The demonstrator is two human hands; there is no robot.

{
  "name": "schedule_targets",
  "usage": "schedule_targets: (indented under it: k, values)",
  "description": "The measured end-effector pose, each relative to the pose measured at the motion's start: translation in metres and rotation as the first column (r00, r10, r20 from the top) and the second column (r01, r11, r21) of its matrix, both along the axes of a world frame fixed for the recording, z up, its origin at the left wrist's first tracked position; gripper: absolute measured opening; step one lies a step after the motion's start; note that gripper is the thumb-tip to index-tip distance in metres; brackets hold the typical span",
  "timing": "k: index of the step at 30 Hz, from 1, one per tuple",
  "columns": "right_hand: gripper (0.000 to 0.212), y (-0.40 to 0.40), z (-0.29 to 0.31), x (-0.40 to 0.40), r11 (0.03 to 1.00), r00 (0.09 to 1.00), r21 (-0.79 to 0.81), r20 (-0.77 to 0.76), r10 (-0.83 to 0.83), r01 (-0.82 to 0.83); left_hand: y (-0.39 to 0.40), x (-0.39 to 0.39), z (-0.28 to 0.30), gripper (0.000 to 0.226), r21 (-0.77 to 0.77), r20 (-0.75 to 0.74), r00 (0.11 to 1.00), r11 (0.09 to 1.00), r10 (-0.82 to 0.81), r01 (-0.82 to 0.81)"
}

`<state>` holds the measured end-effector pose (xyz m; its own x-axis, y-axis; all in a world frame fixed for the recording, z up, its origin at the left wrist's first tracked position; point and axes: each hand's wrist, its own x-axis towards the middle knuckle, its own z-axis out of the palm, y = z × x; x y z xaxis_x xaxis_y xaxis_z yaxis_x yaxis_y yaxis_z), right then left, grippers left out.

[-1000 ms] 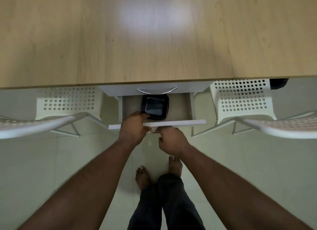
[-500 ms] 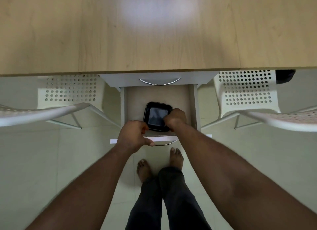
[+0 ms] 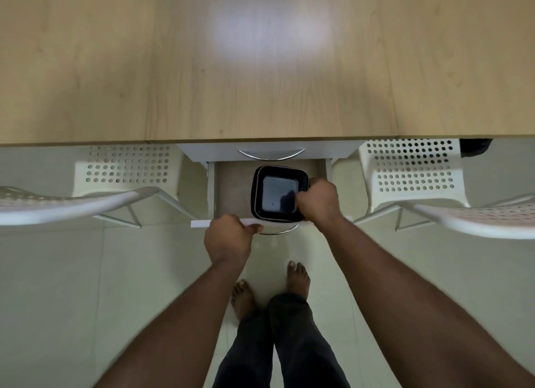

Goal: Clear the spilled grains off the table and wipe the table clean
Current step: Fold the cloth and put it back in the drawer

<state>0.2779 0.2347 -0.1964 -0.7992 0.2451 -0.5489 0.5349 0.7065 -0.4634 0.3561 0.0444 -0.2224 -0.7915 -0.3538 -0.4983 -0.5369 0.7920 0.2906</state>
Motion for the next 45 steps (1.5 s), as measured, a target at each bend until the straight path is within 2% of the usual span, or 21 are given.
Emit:
schedule_targets:
  k: [1, 2, 3, 4, 5, 6, 7, 9, 11, 13, 17, 21, 24, 26, 28, 31, 32, 33, 38, 40, 45]
  values:
    - [0.003, 0.002, 0.008, 0.0, 1.0, 1.0, -0.003, -0.002, 0.014, -0.014, 0.005, -0.001, -0.001, 0.047, 0.1, -0.008, 0.991, 0.986, 0.135, -0.134]
    - [0.006, 0.004, 0.013, 0.002, 1.0, 1.0, -0.006, 0.002, 0.026, -0.026, 0.009, -0.003, -0.003, 0.045, 0.233, -0.007, 0.949, 0.923, 0.317, -0.307]
    - [0.007, 0.005, 0.017, 0.004, 0.999, 1.0, -0.011, 0.005, 0.031, -0.031, 0.014, -0.009, -0.002, 0.044, 0.393, 0.039, 0.836, 0.76, 0.548, -0.517]
    - [0.005, 0.007, 0.019, 0.006, 1.0, 1.0, -0.018, 0.013, 0.025, -0.025, 0.019, -0.016, 0.003, 0.043, 0.544, 0.158, 0.649, 0.483, 0.744, -0.686]
    - [0.002, 0.008, 0.018, 0.008, 1.0, 1.0, -0.028, 0.022, 0.01, -0.009, 0.023, -0.022, 0.004, 0.046, 0.641, 0.305, 0.455, 0.173, 0.837, -0.748]
    - [0.003, 0.009, 0.017, 0.01, 0.999, 0.999, -0.04, 0.029, -0.015, 0.017, 0.025, -0.029, 0.007, 0.053, 0.682, 0.421, 0.323, -0.061, 0.848, -0.729]
    - [0.004, 0.01, 0.015, 0.011, 0.998, 0.999, -0.048, 0.036, -0.039, 0.04, 0.026, -0.035, 0.009, 0.061, 0.697, 0.496, 0.263, -0.199, 0.827, -0.689]
    - [0.006, 0.01, 0.011, 0.011, 0.996, 0.997, -0.054, 0.047, -0.067, 0.069, 0.026, -0.048, 0.012, 0.074, 0.711, 0.597, 0.213, -0.387, 0.773, -0.586]
    - [0.007, 0.01, 0.01, 0.009, 0.995, 0.996, -0.061, 0.043, -0.073, 0.075, 0.024, -0.061, 0.016, 0.08, 0.696, 0.679, 0.192, -0.539, 0.708, -0.475]
    - [0.009, 0.01, 0.01, 0.005, 0.994, 0.997, -0.072, 0.036, -0.074, 0.077, 0.022, -0.075, 0.018, 0.083, 0.667, 0.732, 0.194, -0.629, 0.653, -0.399]
    - [0.012, 0.011, 0.011, -0.003, 0.99, 0.994, -0.094, 0.035, -0.099, 0.102, 0.016, -0.101, 0.022, 0.081, 0.659, 0.751, 0.251, -0.678, 0.611, -0.325]
    - [0.014, 0.013, 0.013, -0.008, 0.991, 0.994, -0.096, 0.051, -0.094, 0.098, 0.006, -0.121, 0.003, 0.102, 0.631, 0.771, 0.336, -0.717, 0.54, -0.296]
    - [0.014, 0.015, 0.015, -0.01, 0.991, 0.995, -0.097, 0.058, -0.086, 0.091, 0.005, -0.124, -0.004, 0.102, 0.655, 0.755, 0.334, -0.677, 0.564, -0.335]
    - [0.014, 0.016, 0.016, -0.01, 0.992, 0.995, -0.096, 0.061, -0.082, 0.088, 0.006, -0.114, -0.001, 0.094, 0.714, 0.7, 0.393, -0.559, 0.596, -0.422]
    - [0.014, 0.016, 0.02, -0.01, 0.993, 0.995, -0.088, 0.061, -0.075, 0.08, 0.005, -0.1, 0.002, 0.079, 0.772, 0.621, 0.533, -0.335, 0.574, -0.54]
    - [0.015, 0.014, 0.036, -0.009, 0.994, 0.995, -0.087, 0.067, -0.067, 0.073, 0.003, -0.081, 0.023, 0.045, 0.812, 0.467, 0.779, 0.146, 0.418, -0.565]
    - [0.016, 0.012, 0.044, -0.008, 0.993, 0.996, -0.091, 0.065, -0.064, 0.069, 0.002, -0.075, 0.033, 0.036, 0.81, 0.429, 0.83, 0.254, 0.355, -0.528]
    - [0.016, 0.011, 0.051, -0.007, 0.993, 0.996, -0.097, 0.066, -0.059, 0.066, 0.001, -0.069, 0.044, 0.032, 0.817, 0.395, 0.867, 0.315, 0.304, -0.483]
    - [0.021, -0.002, 0.105, -0.002, 0.99, 0.998, -0.133, 0.05, -0.05, 0.056, -0.014, -0.055, 0.104, 0.035, 0.859, 0.227, 0.937, 0.399, 0.266, -0.322]
    - [0.024, -0.005, 0.128, -0.002, 0.989, 0.998, -0.14, 0.038, -0.042, 0.047, -0.023, -0.056, 0.127, 0.035, 0.85, 0.159, 0.959, 0.462, 0.237, -0.255]
    - [0.025, -0.015, 0.194, -0.011, 0.993, 1.0, -0.119, -0.029, 0.0, -0.004, -0.043, -0.077, 0.192, 0.032, 0.762, -0.012, 1.0, 0.647, 0.001, 0.009]
